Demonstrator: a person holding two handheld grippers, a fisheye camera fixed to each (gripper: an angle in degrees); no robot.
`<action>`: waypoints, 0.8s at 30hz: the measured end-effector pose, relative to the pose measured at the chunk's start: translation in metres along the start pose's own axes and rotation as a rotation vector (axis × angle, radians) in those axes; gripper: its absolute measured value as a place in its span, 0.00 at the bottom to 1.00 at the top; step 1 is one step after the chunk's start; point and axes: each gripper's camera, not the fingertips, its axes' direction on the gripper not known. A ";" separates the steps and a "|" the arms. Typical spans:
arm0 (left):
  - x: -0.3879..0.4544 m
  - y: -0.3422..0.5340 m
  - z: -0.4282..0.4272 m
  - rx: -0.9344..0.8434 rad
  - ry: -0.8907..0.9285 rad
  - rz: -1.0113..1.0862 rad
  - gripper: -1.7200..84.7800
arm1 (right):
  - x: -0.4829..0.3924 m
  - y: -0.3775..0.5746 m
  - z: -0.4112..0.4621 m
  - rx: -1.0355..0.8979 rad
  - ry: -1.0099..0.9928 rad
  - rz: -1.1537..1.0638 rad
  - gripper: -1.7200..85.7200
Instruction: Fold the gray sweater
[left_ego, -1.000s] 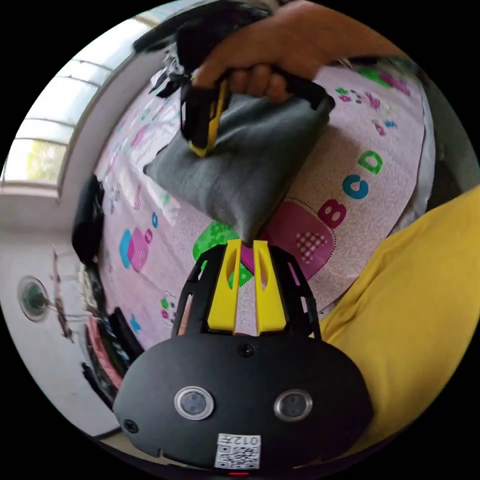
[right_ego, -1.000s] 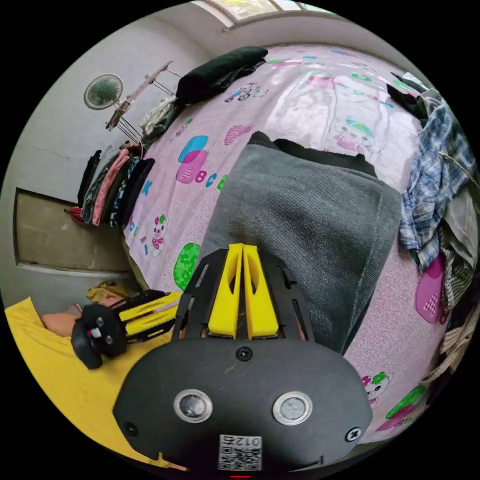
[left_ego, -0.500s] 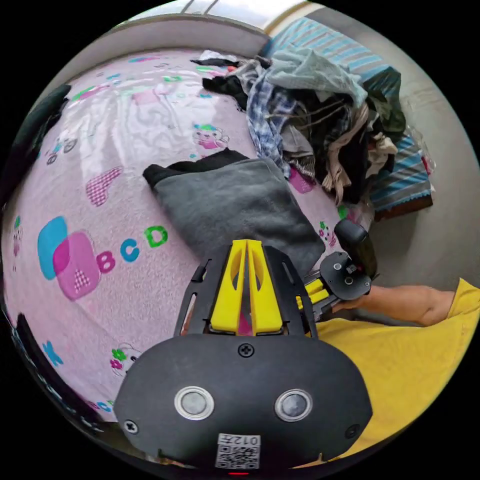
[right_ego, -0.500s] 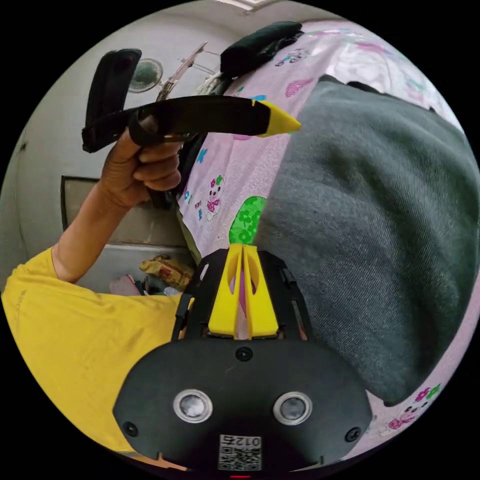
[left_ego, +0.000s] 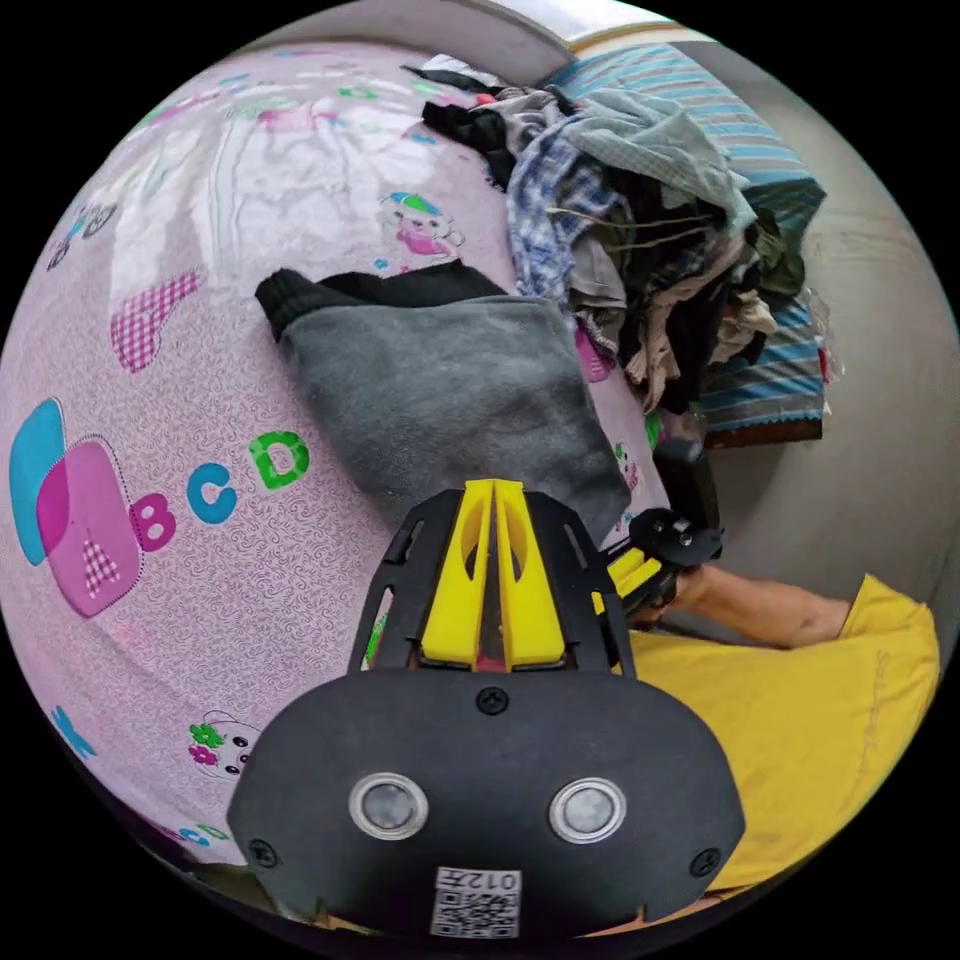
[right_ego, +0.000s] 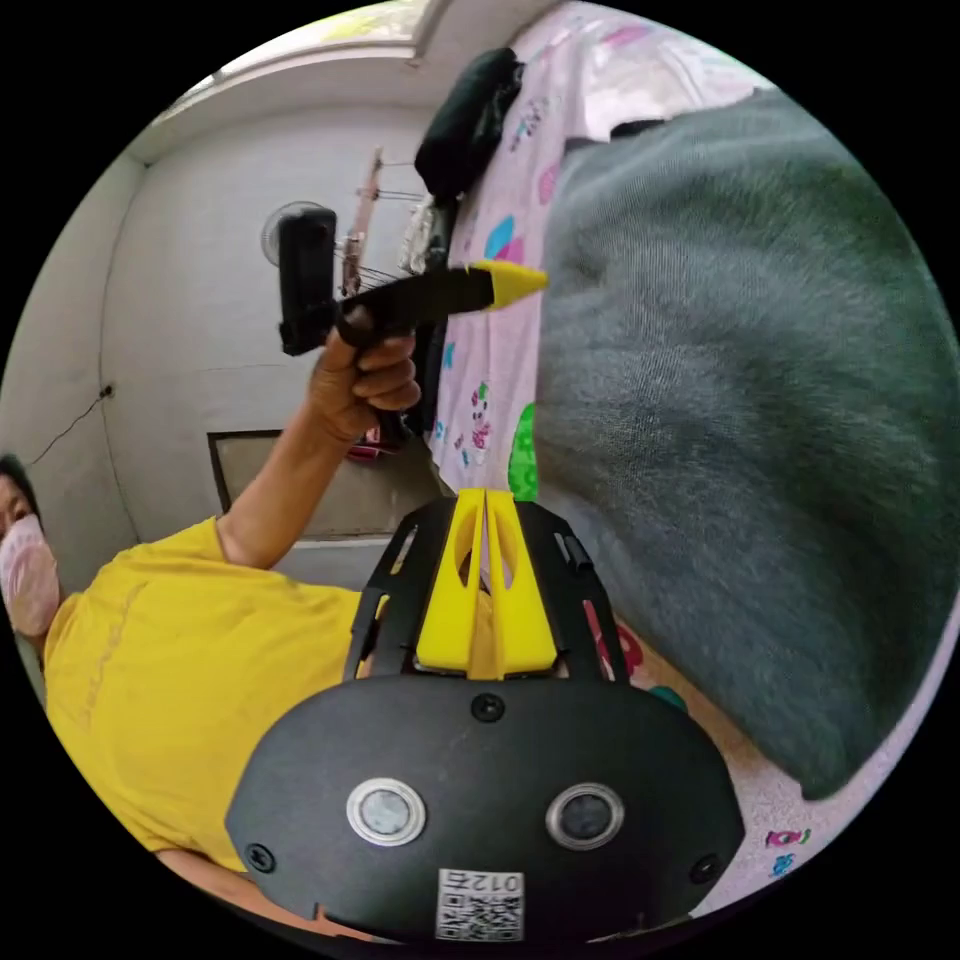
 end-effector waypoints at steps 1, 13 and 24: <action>0.004 0.005 -0.004 0.004 0.005 0.025 0.02 | -0.002 0.009 -0.021 0.046 -0.004 -0.031 0.02; 0.014 0.125 0.127 -0.290 -0.048 0.181 0.02 | 0.115 0.056 -0.128 0.362 -0.144 0.260 0.02; 0.001 0.081 0.024 0.021 0.021 0.158 0.02 | 0.067 -0.002 -0.180 0.487 -0.080 0.085 0.02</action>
